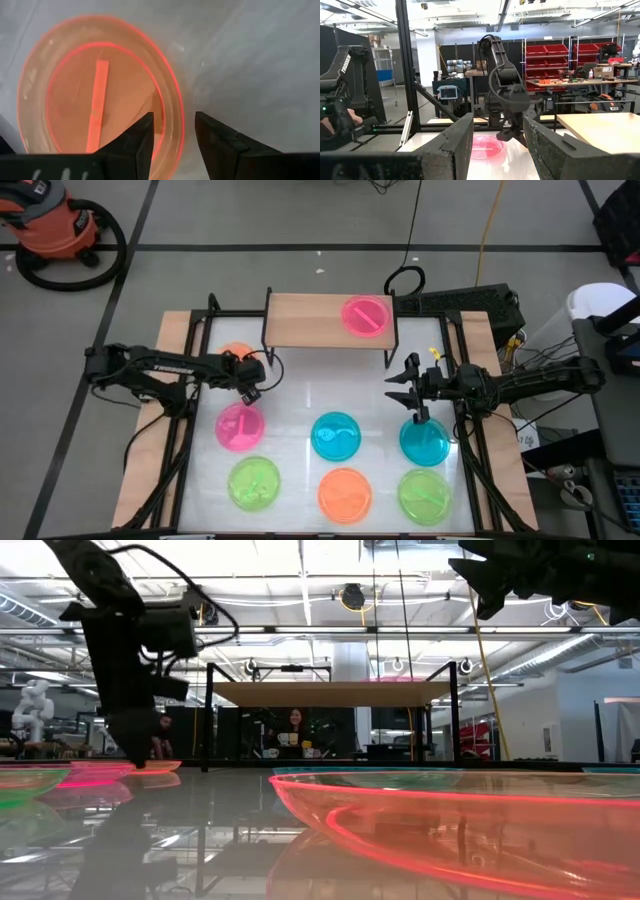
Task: Place and stack plates onto a shelf
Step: Stack the top orange plate on top of the pink plate on the shelf
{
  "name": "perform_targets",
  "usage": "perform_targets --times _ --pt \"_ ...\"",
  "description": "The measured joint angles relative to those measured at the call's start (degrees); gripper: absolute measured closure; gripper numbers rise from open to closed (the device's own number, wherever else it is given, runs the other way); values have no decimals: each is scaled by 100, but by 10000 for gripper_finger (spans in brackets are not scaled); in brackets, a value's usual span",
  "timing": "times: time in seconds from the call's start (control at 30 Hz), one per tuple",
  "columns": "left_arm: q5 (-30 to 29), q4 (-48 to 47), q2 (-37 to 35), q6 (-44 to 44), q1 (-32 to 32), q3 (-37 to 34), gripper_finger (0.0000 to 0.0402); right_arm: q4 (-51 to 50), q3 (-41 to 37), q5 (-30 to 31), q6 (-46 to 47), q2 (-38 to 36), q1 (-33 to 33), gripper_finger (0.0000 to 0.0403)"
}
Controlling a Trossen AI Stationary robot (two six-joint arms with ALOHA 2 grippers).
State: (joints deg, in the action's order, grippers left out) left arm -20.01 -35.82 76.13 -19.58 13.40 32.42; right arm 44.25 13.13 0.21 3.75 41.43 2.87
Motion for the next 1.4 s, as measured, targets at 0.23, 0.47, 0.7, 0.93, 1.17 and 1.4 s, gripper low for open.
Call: perform_targets --times 0.23,0.47,0.7,0.93,1.17,1.4 --pt "44 28 411 130 173 32 260 -36 0 0 4 -2 0 246" --pt "56 39 299 29 174 8 374 -35 0 0 4 -2 0 246" --pt "-21 -282 -189 -159 186 -17 397 -37 0 0 4 -2 0 246" --pt "-81 -1219 -1191 -354 161 485 399 -39 0 0 -4 -2 0 246" --pt "1215 -2394 -2050 -234 -149 1719 400 -37 0 -2 -7 -2 0 246" --pt "2264 -2540 -2178 385 -1051 3072 401 -20 -2 -2 2 -2 0 246"
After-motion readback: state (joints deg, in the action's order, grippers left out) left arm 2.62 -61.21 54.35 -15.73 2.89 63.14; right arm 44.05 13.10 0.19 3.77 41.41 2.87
